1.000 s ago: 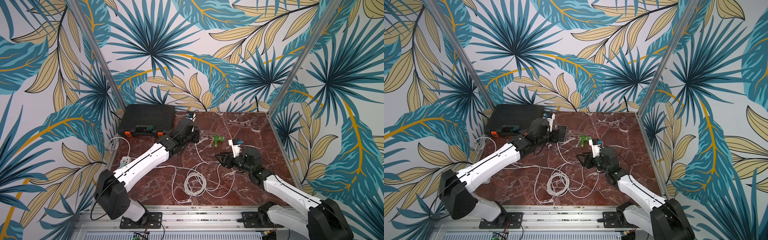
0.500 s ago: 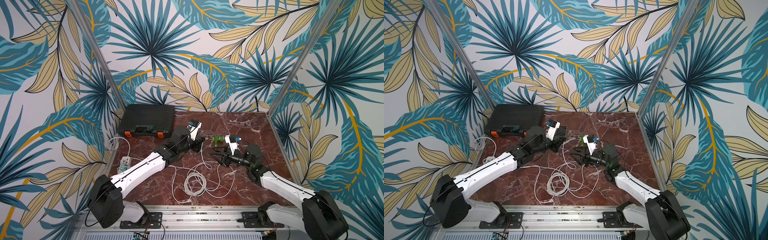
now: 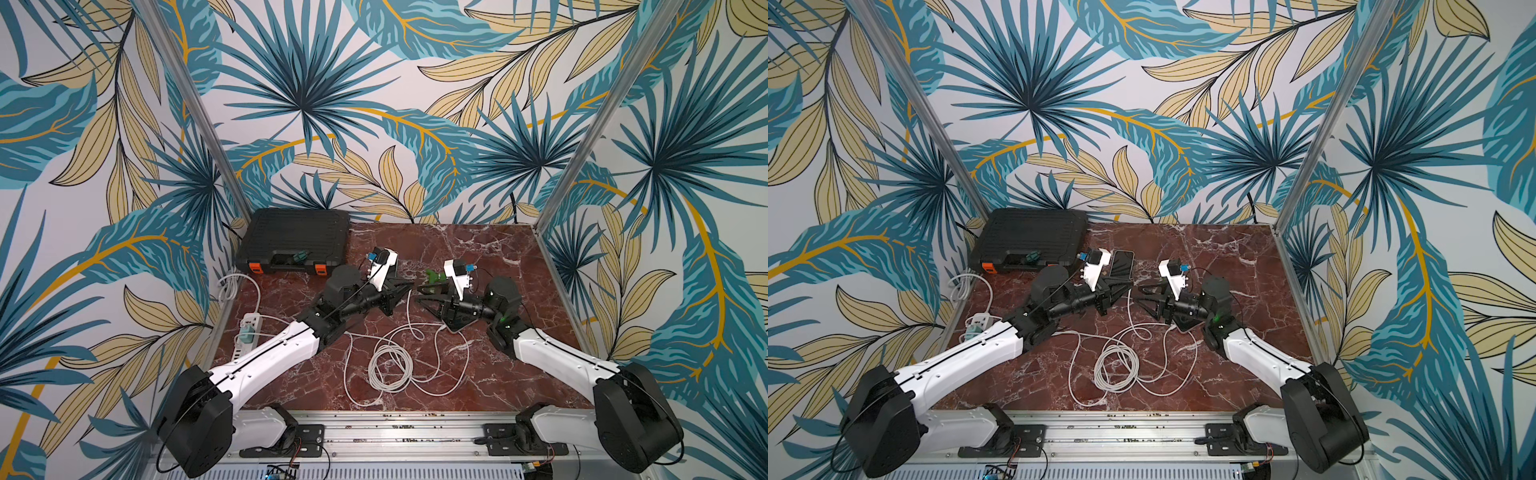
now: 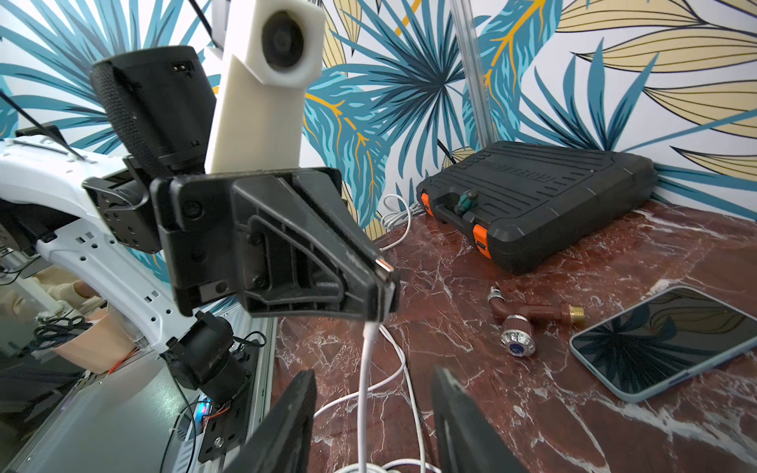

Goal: Plug the charging cable into the phone
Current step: Pick up the charging cable from the center of the board.

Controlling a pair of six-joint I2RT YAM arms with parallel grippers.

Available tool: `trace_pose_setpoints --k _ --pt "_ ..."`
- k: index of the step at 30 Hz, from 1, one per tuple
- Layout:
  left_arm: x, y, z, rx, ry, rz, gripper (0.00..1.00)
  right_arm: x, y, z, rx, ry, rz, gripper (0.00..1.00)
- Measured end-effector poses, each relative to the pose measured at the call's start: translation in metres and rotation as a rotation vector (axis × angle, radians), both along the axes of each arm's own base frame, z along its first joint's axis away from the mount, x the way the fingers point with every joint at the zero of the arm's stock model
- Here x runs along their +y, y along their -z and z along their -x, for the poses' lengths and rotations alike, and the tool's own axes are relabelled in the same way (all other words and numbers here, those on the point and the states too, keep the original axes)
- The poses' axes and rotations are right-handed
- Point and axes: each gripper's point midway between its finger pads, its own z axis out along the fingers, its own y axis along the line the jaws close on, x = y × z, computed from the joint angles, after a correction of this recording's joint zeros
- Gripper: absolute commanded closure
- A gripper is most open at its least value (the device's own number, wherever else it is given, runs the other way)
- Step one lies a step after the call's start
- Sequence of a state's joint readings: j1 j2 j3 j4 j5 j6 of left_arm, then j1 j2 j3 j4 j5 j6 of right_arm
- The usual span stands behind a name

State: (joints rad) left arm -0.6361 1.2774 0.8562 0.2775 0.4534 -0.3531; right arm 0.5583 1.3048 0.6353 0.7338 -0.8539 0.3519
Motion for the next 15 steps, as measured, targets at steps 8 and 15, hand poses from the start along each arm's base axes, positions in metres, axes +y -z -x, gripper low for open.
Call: trace_pose_setpoints --k 8,15 --pt "-0.005 -0.013 0.008 -0.021 0.059 0.048 1.0 0.007 0.0 0.003 0.019 -0.064 -0.006 0.62" --pt "-0.008 -0.014 0.013 -0.02 0.092 0.063 1.0 0.008 -0.003 0.011 0.024 -0.111 -0.018 0.69"
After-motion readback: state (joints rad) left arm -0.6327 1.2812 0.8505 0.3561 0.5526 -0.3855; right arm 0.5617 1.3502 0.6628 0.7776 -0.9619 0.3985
